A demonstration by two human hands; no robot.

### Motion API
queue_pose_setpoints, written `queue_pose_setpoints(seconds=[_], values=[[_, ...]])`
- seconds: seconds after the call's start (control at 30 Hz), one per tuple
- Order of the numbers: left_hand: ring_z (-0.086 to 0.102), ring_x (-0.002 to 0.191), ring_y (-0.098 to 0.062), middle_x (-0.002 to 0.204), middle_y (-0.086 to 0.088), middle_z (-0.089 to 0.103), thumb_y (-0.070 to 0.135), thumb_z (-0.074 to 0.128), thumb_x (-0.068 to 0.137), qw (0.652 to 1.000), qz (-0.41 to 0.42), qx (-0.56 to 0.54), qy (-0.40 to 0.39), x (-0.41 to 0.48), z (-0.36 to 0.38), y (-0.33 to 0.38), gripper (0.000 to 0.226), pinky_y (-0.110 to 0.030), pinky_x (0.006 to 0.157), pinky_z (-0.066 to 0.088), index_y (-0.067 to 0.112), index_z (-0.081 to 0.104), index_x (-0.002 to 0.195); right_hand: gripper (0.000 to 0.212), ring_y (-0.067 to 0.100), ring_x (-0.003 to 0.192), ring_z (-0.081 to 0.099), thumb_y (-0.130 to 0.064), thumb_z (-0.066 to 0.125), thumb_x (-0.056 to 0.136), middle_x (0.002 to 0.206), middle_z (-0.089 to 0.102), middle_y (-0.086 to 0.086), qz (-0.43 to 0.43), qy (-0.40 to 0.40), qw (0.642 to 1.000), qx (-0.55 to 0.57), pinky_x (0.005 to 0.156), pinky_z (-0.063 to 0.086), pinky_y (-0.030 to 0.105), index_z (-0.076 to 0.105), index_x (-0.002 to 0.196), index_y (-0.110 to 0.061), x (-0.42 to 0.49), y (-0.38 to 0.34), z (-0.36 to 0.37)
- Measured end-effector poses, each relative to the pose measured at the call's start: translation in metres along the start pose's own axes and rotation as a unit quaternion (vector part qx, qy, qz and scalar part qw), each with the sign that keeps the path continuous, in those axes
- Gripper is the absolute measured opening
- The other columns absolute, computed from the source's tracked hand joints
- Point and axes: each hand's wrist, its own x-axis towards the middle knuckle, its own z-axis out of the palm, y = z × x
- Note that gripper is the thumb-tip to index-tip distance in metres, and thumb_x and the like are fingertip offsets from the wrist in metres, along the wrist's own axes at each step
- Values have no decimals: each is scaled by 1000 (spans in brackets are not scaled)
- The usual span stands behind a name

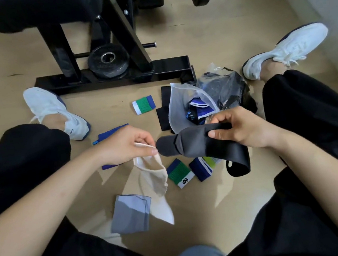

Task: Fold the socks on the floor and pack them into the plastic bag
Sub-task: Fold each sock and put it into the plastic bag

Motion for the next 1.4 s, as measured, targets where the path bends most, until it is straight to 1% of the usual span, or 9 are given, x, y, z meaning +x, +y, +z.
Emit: queue_pose_setpoints(seconds=[0.13,0.3,0.47,0.7,0.87,0.93,1.1,1.27,1.4], values=[[66,77,-3,81,10,76,28,82,83,999,-2,31,38,3,-4,-4,7,-21,73,50,30,77,79,11,6,71,59,-12,73,89,78,70,3,12,-6,1000,-19,72,48,28,71,81,-18,-4,0,-10],[62,74,-13,69,13,68,29,83,80,975,-110,188,51,5,-18,-38,20,-32,66,48,34,71,65,15,0,66,55,-8,72,89,71,66,-7,-9,25,999,-32,67,44,16,70,78,-18,-10,-2,-27],[69,97,0,99,15,76,27,82,81,998,-44,17,50,12,-3,-25,22,-34,98,54,36,76,101,9,4,73,60,-8,71,90,78,70,1,-16,-1,1000,-23,72,48,21,71,82,-12,-9,2,-18],[60,125,-11,128,6,69,28,60,80,982,52,-181,-11,4,19,29,51,-35,104,47,22,66,130,12,7,74,61,-9,72,90,78,68,-2,-23,-12,1000,-4,74,49,26,69,81,-16,-1,3,-1],[66,78,-1,85,3,76,17,78,86,982,58,-108,143,12,35,40,5,-23,73,52,22,78,89,15,3,69,55,-8,72,90,73,63,-7,-32,-5,999,44,68,44,19,65,78,-14,7,-4,17],[64,72,0,76,6,74,17,77,86,978,38,-102,180,14,30,33,9,-20,68,50,23,76,80,9,5,72,60,-9,73,89,76,67,-4,-22,-11,997,76,68,46,20,67,82,-13,8,-5,17],[70,75,-9,79,1,76,16,80,84,943,-50,-173,279,11,1,14,4,-24,65,59,18,78,88,12,12,83,70,-4,75,85,90,75,6,16,-13,995,100,73,52,20,70,95,-6,4,0,6],[68,62,3,79,-1,73,15,82,82,910,-81,-198,356,11,-15,10,9,-13,51,51,14,76,89,11,18,83,71,-7,76,85,90,76,5,39,12,998,41,76,57,33,72,94,-11,1,11,-12],[69,74,-4,83,2,74,17,81,83,892,-98,-205,390,11,-18,6,10,-14,53,51,16,76,91,6,19,61,66,-9,76,86,70,70,3,62,66,996,1,60,53,30,70,86,-11,0,12,-21]])
